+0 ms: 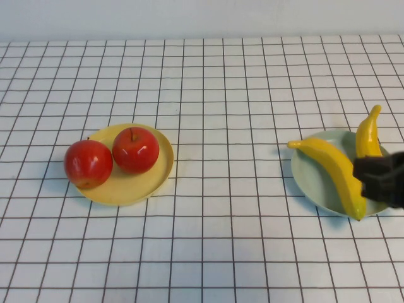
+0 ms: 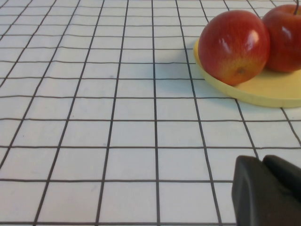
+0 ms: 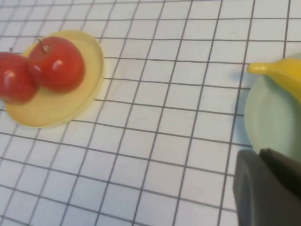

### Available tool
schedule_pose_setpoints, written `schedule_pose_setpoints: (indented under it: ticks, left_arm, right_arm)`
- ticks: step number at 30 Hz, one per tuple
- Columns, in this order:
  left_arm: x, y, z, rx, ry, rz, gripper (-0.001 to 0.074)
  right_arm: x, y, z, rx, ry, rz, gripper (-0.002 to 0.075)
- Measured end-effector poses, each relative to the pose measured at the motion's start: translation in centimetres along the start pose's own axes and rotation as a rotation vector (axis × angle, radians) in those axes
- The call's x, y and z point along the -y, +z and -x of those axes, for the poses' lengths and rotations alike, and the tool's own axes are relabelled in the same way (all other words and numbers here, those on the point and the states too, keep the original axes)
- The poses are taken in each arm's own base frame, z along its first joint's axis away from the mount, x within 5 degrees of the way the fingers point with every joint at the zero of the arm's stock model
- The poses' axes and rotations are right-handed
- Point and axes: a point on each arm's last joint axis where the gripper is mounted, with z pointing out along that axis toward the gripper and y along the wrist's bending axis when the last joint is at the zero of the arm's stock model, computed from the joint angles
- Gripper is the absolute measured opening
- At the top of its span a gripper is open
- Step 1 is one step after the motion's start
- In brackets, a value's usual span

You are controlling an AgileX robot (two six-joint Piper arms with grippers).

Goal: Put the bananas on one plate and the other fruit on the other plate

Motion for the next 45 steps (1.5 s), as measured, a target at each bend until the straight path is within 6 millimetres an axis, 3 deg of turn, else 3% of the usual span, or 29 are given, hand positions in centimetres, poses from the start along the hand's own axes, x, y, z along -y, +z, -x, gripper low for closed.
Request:
schedule_pose_setpoints:
  ticks: [4,8,11,18,24,29,34,40,45]
  left_arm:
    - [0.0,0.0,0.0,0.000,0.000,0.000,0.0001]
    - [0.0,0.0,0.0,0.000,0.000,0.000,0.0001]
    - [0.0,0.0,0.0,0.000,0.000,0.000,0.0001]
    - [0.0,0.0,0.0,0.000,0.000,0.000,0.0001]
    - [0.0,0.0,0.0,0.000,0.000,0.000,0.0001]
    - [0.0,0.0,0.0,0.000,0.000,0.000,0.0001]
    - [0.0,0.0,0.0,0.000,0.000,0.000,0.0001]
    - [0.0,0.0,0.0,0.000,0.000,0.000,0.0001]
    - [0.0,0.0,0.0,0.000,0.000,0.000,0.0001]
  right_arm:
    - [1.1,-2.8,-3.7,0.036,0.036,0.030,-0.0013]
    - [2.3,-4.8,-6.5,0.149,-0.035,0.032,-0.0014]
    - [3.0,-6.2,-7.6,0.297,-0.136,0.034,-0.0014]
    - [3.8,-7.1,-9.4,0.363,-0.201,0.022,-0.0014]
    - [5.8,-8.2,-10.9,0.419,-0.193,-0.161,-0.0014]
    - [7.7,-7.9,-13.8,0.467,-0.153,-0.308,-0.0014]
    - [8.7,-6.6,-16.0,0.455,-0.100,-0.339,-0.0014]
    - [8.9,-5.9,-16.7,0.457,-0.068,-0.309,-0.0015]
    - [8.8,-5.6,-17.2,0.389,-0.161,-0.310,-0.0015]
